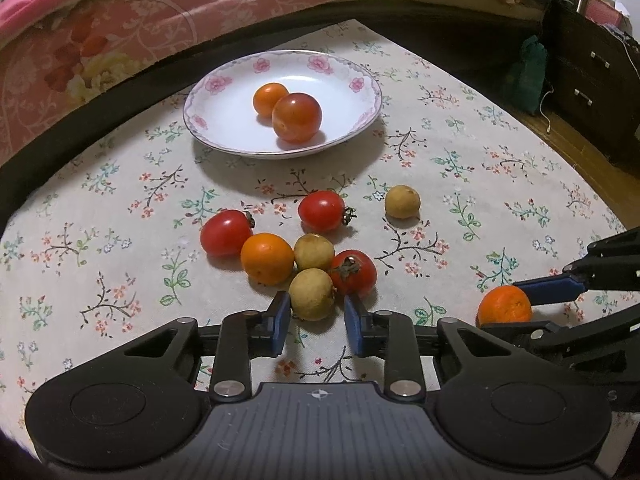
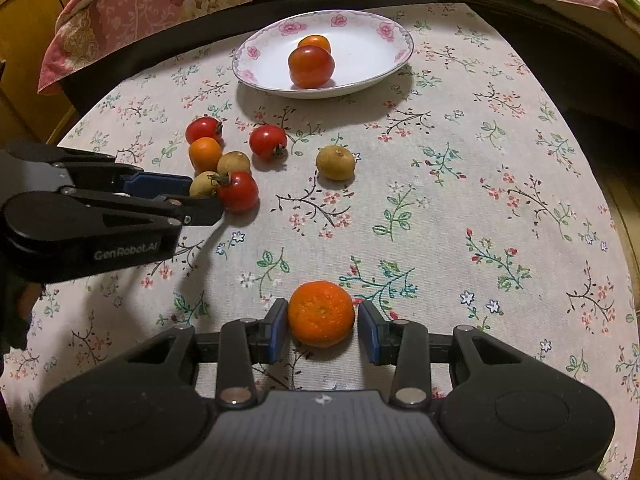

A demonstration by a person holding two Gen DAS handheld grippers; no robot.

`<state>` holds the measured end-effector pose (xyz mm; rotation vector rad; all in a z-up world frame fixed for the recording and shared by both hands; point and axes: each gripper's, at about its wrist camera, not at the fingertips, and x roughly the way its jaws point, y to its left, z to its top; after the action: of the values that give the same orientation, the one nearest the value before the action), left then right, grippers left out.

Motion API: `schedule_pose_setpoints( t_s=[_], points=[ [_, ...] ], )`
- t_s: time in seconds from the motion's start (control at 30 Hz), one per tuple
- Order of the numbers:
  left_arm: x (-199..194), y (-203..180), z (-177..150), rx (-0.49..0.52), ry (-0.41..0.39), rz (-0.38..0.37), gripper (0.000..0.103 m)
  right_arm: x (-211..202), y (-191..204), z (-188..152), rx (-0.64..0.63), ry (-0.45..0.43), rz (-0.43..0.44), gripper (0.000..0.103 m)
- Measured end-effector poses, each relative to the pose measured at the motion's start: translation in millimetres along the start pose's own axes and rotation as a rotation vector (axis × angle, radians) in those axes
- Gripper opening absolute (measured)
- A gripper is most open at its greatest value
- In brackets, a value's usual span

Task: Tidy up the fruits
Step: 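Grasp the small yellow-brown round fruit with the left tool, then carry the yellow-brown fruit with the left tool toward the plate while the right tool carries the tangerine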

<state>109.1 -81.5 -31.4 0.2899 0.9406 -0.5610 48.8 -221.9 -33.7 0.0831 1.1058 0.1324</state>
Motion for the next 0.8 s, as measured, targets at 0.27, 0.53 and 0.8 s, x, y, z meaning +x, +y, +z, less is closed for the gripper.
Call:
schedule_pose_setpoints(
  t_s=[0.27,0.53,0.8],
  points=[
    [12.0,0.5,0.8,-0.013,0.006,0.012,0.037,0.8,-0.8,1.0,0.007,-0.003,-0.001,0.036],
    [7.2,-0.3,1.0,-0.007,0.008,0.007,0.033,0.3,-0.2,0.9,0.003,-0.010,-0.009,0.036],
    [-20.4,-2.8,-15.2,-0.007,0.003,-0.007,0.033,-2.1,1.5,0.5,-0.018,-0.030,-0.017,0.035]
  ],
)
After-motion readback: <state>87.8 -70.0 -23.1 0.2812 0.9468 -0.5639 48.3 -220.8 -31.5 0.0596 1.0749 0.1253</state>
